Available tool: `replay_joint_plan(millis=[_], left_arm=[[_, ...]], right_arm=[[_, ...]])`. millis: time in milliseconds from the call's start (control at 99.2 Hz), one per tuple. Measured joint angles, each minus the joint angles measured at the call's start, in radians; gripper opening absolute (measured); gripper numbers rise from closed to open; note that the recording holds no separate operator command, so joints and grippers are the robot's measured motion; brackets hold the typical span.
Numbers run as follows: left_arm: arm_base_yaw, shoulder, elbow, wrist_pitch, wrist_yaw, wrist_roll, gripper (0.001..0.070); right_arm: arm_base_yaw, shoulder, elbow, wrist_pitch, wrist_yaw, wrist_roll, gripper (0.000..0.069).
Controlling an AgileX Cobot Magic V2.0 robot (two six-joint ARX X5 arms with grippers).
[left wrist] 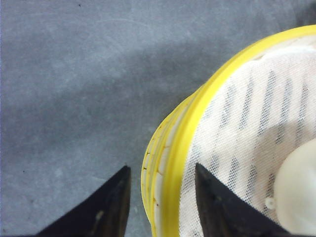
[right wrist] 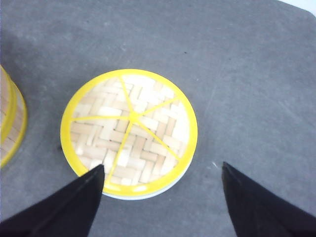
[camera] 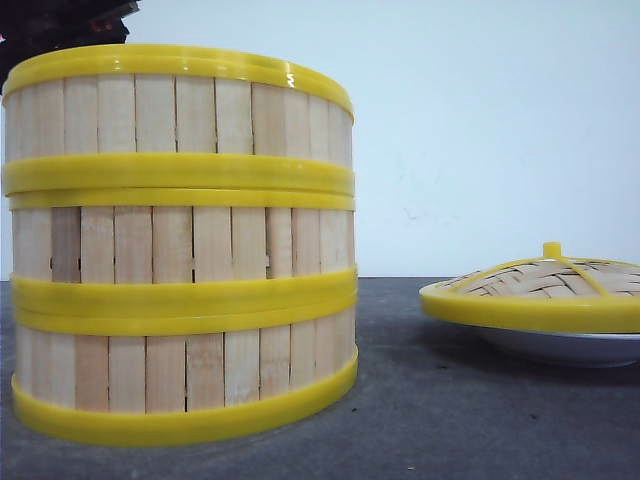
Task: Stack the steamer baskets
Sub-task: 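Lift the basket with the left gripper and set it atop the stack, then release the left gripper and lower the right gripper onto the lid's center knob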
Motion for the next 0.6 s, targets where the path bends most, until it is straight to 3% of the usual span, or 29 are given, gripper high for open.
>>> replay_joint_plan(millis=[161, 605], left_arm=[[0.0, -0.007, 0.0, 0.0, 0.019, -0.011, 0.0236], [0.022, -0.253, 0.0, -0.013, -0.014, -0.019, 0.0236]], right_arm=[[-0.04, 0.021, 0.0, 0.026, -0.031, -0.019, 0.0465], [-0.307, 0.157, 0.0, 0.087, -0.343, -0.143, 0.0465]])
